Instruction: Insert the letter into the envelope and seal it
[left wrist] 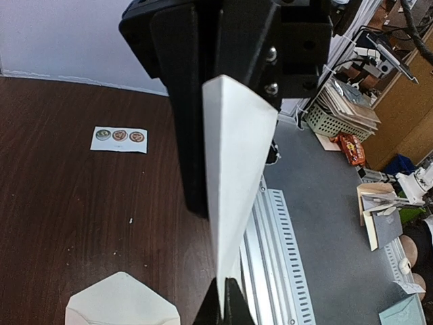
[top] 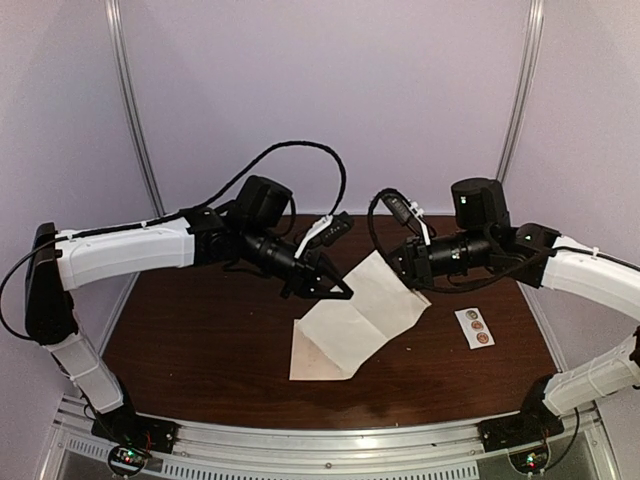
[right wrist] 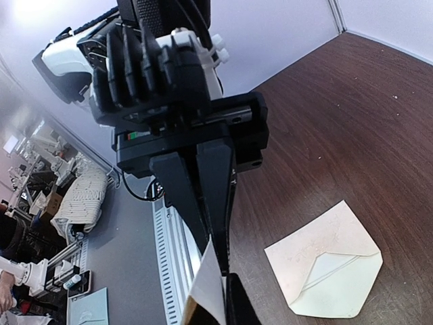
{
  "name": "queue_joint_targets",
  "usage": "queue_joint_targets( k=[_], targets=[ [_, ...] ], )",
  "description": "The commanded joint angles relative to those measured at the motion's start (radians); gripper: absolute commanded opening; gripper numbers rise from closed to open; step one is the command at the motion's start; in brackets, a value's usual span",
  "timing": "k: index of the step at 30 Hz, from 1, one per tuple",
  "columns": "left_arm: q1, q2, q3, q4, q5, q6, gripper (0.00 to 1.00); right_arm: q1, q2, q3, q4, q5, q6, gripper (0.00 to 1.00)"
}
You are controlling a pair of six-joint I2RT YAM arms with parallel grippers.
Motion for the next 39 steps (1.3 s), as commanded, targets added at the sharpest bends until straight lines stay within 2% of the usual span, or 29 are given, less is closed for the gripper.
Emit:
queue_joint_targets(
  k=[1, 3, 9, 14, 17, 19, 24, 30, 34, 37, 38, 39],
  targets=[
    [-0.005, 0.006, 0.018, -0.015, 0.0, 0.041, 0.0, -0.003, -0.058, 0.003, 0.019, 0.09, -0.018, 0.13],
    [-0.006, 0.002, 0.013, -0.014, -0.012, 0.044, 0.0, -0.018, -0.083, 0.001, 0.014, 0.13, -0.015, 0.23],
    [-0.006, -0.002, 0.013, -0.014, -0.025, 0.045, 0.0, -0.078, -0.185, -0.035, 0.08, 0.187, 0.044, 0.67],
    [-0.005, -0.002, 0.013, -0.014, -0.037, 0.045, 0.0, -0.054, -0.164, -0.033, 0.093, 0.14, 0.05, 0.84],
    [-0.005, -0.002, 0.013, -0.014, -0.032, 0.046, 0.0, -0.007, -0.11, -0.009, 0.026, 0.189, 0.007, 0.87],
    [-0.005, 0.0, 0.012, -0.014, -0.033, 0.047, 0.0, 0.01, -0.071, 0.002, 0.016, 0.183, 0.004, 0.83],
    [-0.005, 0.002, 0.011, -0.015, -0.032, 0.048, 0.0, 0.04, -0.012, 0.022, 0.03, 0.136, 0.003, 0.59],
    [-0.005, 0.003, 0.008, -0.015, -0.038, 0.047, 0.0, 0.042, -0.015, 0.01, 0.065, 0.125, 0.022, 0.33],
    [-0.004, 0.003, 0.003, -0.015, -0.044, 0.048, 0.0, 0.041, -0.028, -0.006, 0.092, 0.115, 0.035, 0.21],
    [-0.004, 0.003, 0.003, -0.019, -0.05, 0.05, 0.0, 0.042, -0.043, -0.008, 0.101, 0.124, 0.035, 0.0],
    [-0.005, 0.003, 0.005, -0.027, -0.059, 0.055, 0.0, 0.041, -0.051, -0.007, 0.096, 0.14, 0.032, 0.0],
    [-0.005, 0.004, 0.011, -0.042, -0.073, 0.064, 0.11, 0.041, -0.062, -0.007, 0.085, 0.16, 0.022, 0.0]
  ],
)
